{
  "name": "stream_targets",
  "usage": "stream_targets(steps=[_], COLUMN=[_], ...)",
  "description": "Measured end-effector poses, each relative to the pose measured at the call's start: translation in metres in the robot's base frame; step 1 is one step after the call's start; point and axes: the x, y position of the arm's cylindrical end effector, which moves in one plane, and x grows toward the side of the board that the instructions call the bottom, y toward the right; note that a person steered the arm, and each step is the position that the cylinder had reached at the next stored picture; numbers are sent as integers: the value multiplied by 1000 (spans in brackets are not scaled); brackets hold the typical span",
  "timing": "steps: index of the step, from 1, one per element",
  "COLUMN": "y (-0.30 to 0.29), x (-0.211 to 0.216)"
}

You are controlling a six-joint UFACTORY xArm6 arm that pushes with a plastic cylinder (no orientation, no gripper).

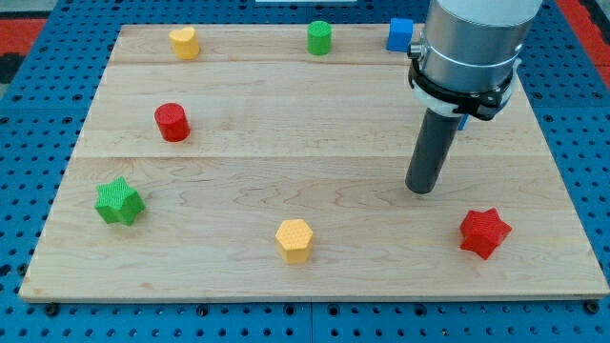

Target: Push the red star slightly up and left

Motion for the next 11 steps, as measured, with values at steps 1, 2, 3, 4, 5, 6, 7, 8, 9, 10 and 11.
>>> stream_targets(steps=[1, 2, 3, 4, 5, 6, 7, 8, 9, 10, 11], y=[0, 8, 15, 45, 67, 75, 77, 80, 90, 98, 104], x=[0, 0, 0, 0, 0, 0, 0, 0, 0, 0, 0])
